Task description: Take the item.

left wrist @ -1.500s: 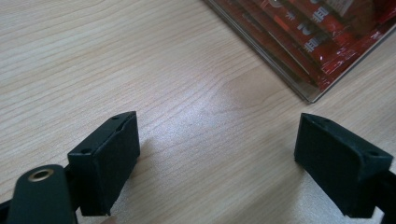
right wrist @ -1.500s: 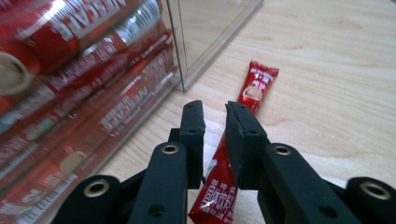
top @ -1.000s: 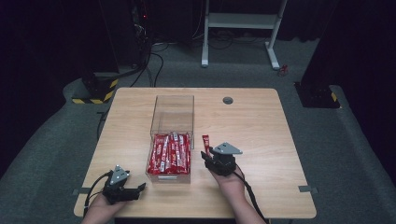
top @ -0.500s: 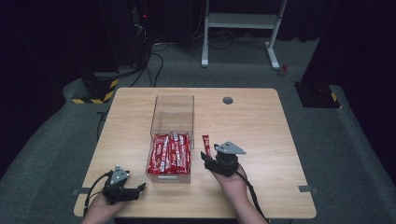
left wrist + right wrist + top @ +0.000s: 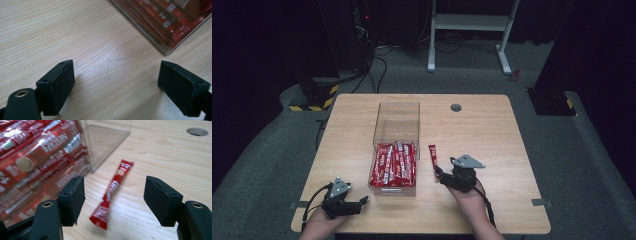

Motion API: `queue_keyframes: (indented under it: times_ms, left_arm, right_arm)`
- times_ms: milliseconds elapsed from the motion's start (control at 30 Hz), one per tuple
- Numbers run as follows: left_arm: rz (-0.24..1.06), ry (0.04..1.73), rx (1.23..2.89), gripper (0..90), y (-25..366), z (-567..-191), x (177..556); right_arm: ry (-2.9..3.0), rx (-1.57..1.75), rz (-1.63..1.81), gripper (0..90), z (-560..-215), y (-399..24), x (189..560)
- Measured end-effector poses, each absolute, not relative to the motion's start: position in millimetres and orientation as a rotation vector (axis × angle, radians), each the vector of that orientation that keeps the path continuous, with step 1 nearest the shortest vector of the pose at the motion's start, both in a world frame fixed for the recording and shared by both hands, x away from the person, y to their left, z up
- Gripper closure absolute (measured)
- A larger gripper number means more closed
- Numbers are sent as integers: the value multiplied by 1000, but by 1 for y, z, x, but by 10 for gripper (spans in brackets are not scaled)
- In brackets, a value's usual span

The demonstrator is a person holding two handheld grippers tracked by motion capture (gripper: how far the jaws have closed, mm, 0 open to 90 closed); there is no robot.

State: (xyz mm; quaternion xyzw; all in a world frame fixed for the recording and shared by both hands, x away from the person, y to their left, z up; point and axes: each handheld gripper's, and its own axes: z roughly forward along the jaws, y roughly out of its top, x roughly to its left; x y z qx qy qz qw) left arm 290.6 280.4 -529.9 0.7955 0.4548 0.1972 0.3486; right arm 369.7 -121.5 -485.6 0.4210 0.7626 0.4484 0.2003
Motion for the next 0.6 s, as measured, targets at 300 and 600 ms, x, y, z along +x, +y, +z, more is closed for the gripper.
queue_keyframes:
  times_ms: [300,600]
  left_arm:
    - [514,1175,2064,143,280,-530,291]
    - [514,1174,2064,143,280,-530,291]
  right_arm:
    - [2111,1212,1223,330,-488,-148,365]
    - [2085,1254,1150,319,-497,-180,359]
